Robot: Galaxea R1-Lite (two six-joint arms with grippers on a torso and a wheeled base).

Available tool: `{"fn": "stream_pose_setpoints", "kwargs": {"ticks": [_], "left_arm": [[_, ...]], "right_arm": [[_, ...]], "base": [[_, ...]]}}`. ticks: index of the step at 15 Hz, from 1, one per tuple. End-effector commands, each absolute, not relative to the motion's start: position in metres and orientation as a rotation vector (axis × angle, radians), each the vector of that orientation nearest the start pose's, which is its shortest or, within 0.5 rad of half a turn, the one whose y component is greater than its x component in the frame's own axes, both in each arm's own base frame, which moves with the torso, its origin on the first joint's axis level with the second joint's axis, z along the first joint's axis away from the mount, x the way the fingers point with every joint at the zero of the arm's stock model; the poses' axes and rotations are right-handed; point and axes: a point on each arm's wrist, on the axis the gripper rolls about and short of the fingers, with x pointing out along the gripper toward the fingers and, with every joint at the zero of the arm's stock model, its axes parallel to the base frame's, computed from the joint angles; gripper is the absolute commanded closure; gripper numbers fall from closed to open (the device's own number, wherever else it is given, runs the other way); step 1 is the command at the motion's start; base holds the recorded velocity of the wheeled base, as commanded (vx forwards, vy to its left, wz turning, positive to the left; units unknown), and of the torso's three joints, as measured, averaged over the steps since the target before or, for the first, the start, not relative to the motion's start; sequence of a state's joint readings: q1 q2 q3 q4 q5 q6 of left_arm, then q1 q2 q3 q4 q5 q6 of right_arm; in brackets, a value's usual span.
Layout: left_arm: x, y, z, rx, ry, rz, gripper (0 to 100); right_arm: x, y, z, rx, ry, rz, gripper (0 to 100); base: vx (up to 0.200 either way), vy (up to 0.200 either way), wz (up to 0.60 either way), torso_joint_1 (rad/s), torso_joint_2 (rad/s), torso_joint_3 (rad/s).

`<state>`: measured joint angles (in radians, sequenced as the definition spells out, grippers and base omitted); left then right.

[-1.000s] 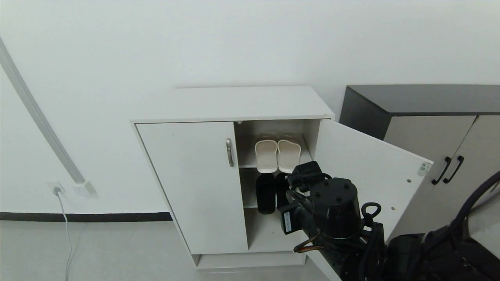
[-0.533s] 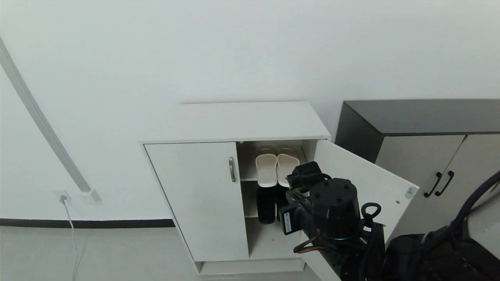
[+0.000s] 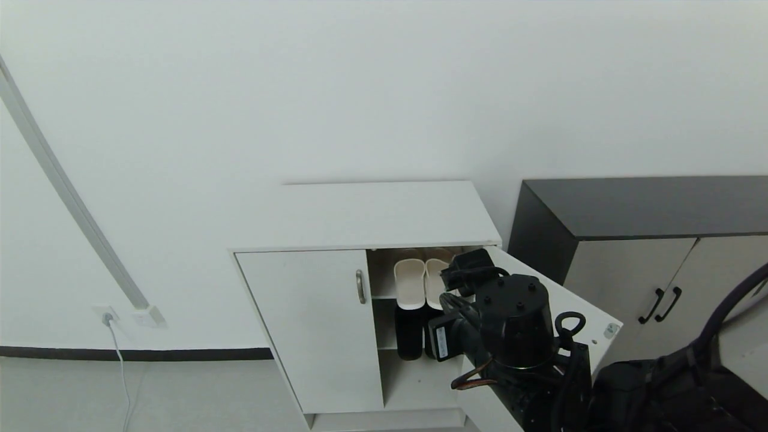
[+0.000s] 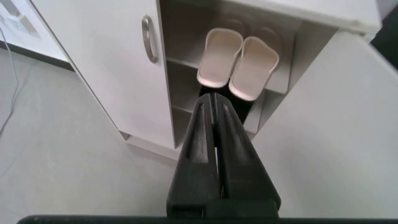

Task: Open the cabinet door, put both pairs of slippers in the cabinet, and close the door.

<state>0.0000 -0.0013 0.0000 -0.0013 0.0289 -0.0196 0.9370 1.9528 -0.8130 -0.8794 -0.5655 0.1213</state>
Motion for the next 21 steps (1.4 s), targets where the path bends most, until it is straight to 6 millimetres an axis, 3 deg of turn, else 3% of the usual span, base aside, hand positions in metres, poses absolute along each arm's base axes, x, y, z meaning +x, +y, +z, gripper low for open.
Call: {"fn": "stream_pose_setpoints", "kwargs": {"ticks": [1,15,21], "left_arm": [[-0.023,0.001,0.076,-0.020,-0.002,0.029,100],[-0.023,0.001,0.076,-0.020,-0.002,0.029,100],[-0.023,0.001,0.075,-0.017,0.000,0.023,100]], "right_arm": [[0.216,0.274,0.125,-0.061,0.214,0.356,100],[0.219,0.271,0.125,-0.062,0.216,0.344,100],[0.227,0.265,0.124,-0.063,0.220,0.318,100]], "base": [[0.000,0.000,0.00,0.256,-0.55,-0.315],[0.000,0.000,0.00,0.175,-0.38,-0.206],[0.000,0.000,0.00,0.017,-0.04,-0.016]]}}
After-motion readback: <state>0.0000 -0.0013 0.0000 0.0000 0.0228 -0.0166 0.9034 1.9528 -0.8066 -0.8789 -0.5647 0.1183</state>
